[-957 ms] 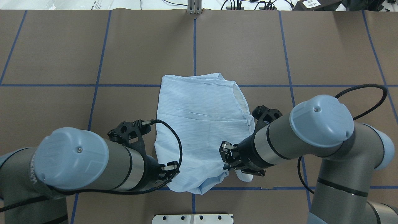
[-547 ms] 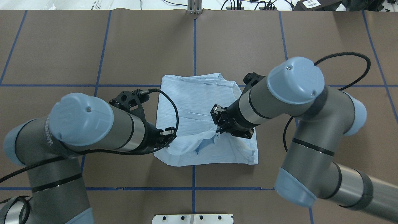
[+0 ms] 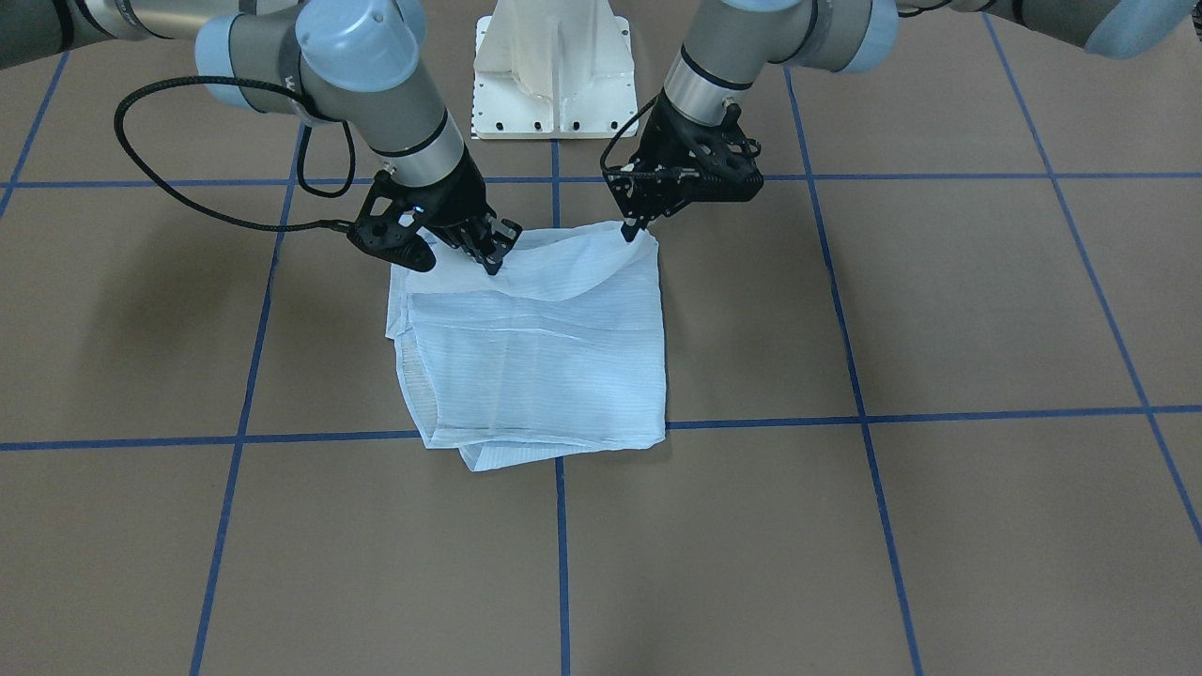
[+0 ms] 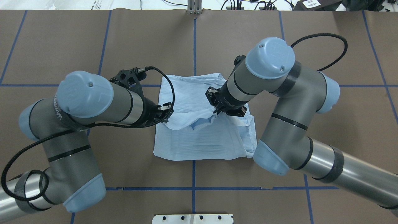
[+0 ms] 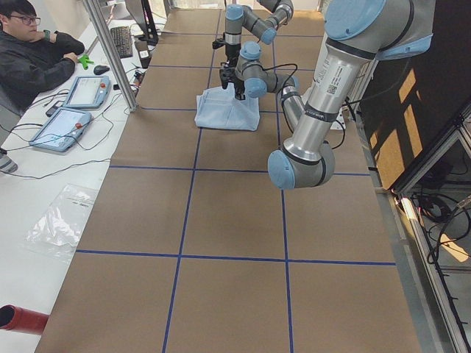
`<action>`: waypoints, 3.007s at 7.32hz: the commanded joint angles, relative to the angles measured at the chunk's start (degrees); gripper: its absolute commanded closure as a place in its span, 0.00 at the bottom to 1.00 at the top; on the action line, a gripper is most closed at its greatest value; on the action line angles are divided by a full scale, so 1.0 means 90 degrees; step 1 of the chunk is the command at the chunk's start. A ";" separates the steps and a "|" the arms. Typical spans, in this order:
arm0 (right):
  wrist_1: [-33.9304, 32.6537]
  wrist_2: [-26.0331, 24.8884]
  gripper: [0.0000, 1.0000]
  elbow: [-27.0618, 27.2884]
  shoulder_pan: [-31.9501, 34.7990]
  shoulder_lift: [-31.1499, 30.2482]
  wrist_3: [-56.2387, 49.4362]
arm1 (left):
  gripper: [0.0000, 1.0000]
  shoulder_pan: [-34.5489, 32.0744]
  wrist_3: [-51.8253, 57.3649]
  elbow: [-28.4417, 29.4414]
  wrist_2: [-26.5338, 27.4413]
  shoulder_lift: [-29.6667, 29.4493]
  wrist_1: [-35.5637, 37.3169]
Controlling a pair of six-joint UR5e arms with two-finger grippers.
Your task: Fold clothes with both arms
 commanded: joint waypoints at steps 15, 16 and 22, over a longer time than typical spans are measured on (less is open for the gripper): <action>0.1726 0.0603 0.00 -0.3049 0.0993 0.1258 -0.0862 | 0.01 -0.1537 0.0327 0.2946 -0.1147 -0.0864 -0.2179; 0.1708 0.0556 0.00 -0.3030 0.0781 0.1248 -0.0920 | 0.01 -0.1724 0.0356 0.2617 -0.1307 -0.0544 -0.2159; -0.0288 0.0028 0.00 -0.1366 0.1488 0.0052 -0.5539 | 0.01 -0.3546 0.4858 0.0846 -0.2017 0.2385 -0.1661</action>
